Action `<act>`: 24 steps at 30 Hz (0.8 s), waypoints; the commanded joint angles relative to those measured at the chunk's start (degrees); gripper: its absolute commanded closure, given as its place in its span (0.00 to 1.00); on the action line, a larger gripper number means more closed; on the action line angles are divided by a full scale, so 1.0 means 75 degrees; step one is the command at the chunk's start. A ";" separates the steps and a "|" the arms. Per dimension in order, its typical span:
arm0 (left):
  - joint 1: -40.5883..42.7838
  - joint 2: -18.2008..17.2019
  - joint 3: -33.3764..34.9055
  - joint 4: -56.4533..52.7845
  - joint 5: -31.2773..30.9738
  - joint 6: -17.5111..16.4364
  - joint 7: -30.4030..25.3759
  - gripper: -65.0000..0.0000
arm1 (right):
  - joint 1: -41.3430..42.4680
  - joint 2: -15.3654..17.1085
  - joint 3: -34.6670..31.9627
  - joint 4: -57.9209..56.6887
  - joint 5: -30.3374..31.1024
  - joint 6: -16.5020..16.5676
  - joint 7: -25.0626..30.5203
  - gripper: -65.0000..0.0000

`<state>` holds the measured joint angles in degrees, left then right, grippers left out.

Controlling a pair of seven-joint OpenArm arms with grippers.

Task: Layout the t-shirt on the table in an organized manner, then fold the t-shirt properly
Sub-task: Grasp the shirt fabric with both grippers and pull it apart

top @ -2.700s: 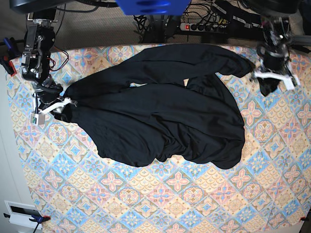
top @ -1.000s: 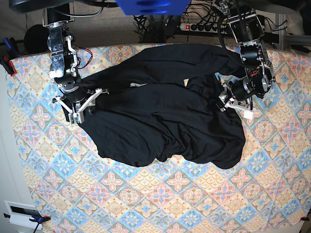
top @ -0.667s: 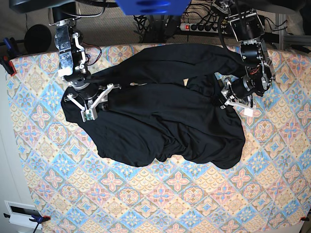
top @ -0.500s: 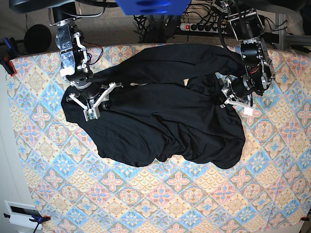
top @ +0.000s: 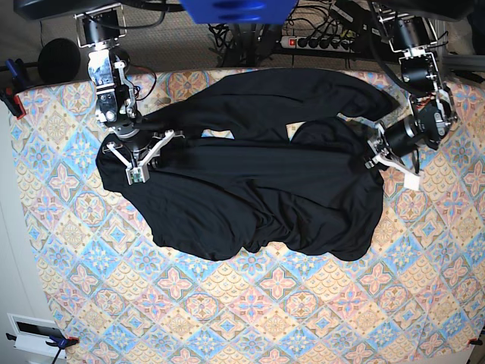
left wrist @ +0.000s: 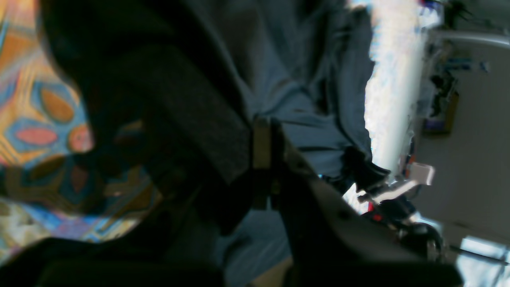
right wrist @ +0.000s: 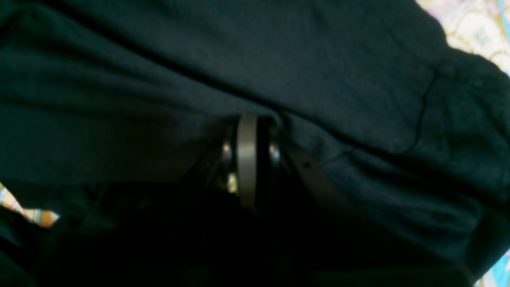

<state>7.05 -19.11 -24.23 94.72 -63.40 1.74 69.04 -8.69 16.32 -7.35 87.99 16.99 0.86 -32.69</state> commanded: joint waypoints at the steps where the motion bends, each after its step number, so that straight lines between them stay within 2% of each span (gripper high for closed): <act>1: 0.0027 -0.0259 -0.0046 0.0189 -0.0075 -0.0015 -0.0044 1.00 | -0.0055 0.0069 -0.0010 -0.0285 -0.0127 -0.0133 -0.0700 0.96; 6: 0.0086 -0.0880 -0.0046 0.0353 -0.0075 -0.0015 -0.0044 1.00 | 0.0215 0.0069 -0.0010 -0.0578 -0.0127 -0.0133 -0.0676 0.96; 11: 0.0027 -0.1572 -0.0046 0.0353 -0.0051 -0.0015 0.0378 1.00 | 0.0402 0.0069 -0.0010 -0.0578 -0.0127 -0.0133 -0.0676 0.96; 14: -0.0125 -0.1783 -0.0057 0.0306 -0.0004 -0.0015 0.0366 1.00 | 0.0414 0.0069 -0.0010 -0.0590 -0.0127 -0.0133 -0.0688 0.96; 16: -0.0336 -0.1841 -0.0057 0.0130 0.0043 -0.0015 0.0378 0.93 | 0.0414 0.0069 -0.0010 -0.0590 -0.0127 -0.0133 -0.0688 0.96; 20: -0.0559 -0.1794 -0.0444 -0.0866 0.0031 0.0009 0.0425 0.68 | 0.0414 0.0069 -0.0022 -0.0590 -0.0127 -0.0133 -0.0711 0.96; 22: -0.0559 -0.1665 -0.0796 -0.1382 -0.0016 -0.0003 0.0425 0.61 | 0.0414 0.0069 -0.0022 -0.0590 -0.0127 -0.0133 -0.0723 0.96; 24: -0.0559 -0.1419 -0.1312 -0.1874 -0.0028 -0.0003 0.0425 0.59 | 0.0402 0.0069 -0.0022 -0.0590 -0.0127 -0.0133 -0.0700 0.96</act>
<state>3.77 -28.64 -33.91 79.53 -61.69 2.02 72.34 -5.17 16.19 -7.46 84.75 18.00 1.45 -32.62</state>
